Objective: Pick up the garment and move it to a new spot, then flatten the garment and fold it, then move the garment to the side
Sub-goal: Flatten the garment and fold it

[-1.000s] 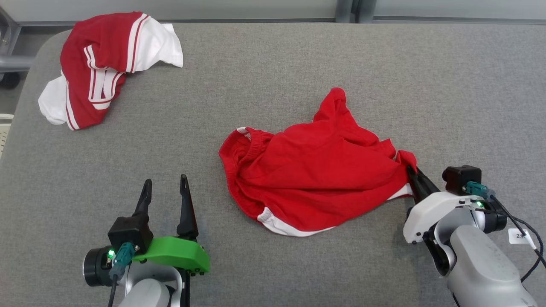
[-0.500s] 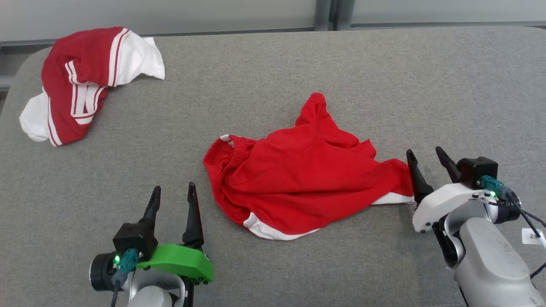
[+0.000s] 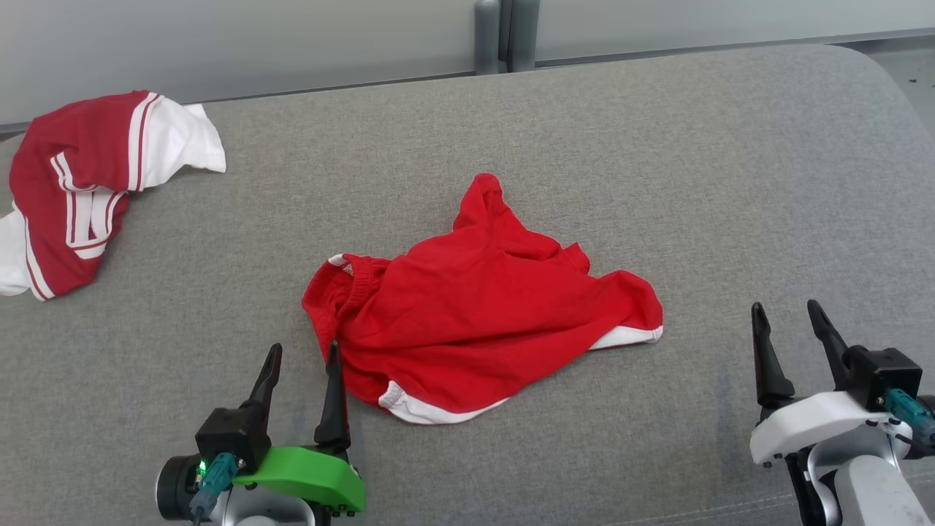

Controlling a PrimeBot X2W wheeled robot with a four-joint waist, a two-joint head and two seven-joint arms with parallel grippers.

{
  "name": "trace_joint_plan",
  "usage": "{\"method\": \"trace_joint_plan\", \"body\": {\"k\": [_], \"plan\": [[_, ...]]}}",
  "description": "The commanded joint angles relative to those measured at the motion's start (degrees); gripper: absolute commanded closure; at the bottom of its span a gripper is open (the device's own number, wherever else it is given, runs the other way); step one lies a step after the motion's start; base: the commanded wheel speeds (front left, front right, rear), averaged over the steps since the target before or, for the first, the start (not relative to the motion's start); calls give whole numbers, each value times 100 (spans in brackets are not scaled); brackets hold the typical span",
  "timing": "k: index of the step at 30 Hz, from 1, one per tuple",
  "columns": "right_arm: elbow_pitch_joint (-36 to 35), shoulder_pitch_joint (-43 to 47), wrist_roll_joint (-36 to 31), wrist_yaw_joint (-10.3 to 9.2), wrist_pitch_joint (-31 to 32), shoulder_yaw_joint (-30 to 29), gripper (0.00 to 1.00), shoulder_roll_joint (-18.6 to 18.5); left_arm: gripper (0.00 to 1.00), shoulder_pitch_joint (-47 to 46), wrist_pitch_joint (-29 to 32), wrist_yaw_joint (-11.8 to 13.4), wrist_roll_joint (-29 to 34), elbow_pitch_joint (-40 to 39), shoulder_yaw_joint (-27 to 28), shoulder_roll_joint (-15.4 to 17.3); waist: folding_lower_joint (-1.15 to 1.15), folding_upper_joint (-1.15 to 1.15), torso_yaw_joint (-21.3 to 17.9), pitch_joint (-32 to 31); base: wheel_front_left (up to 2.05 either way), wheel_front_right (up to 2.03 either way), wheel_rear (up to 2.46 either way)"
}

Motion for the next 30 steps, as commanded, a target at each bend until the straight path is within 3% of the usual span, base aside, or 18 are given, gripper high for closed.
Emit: {"method": "trace_joint_plan", "body": {"k": [1, 11, 30], "plan": [[-95, 142, -17, 0, 12, -17, 0, 39, 0, 110, -16, -31, 66, -1, 13, -39, 0, 1, -77, -30, 0, 0, 0], [-565, 475, -51, 0, 109, 62, 0, 271, 0, 156, -16, -139, 126, -1, 87, -124, 0, 1, -175, -143, 0, 0, 0], [-1508, 594, -214, 1, 451, 563, 0, 404, 0, 819, -16, -178, 375, -340, 761, -149, 0, 1, -183, -662, 0, 0, 0]]}}
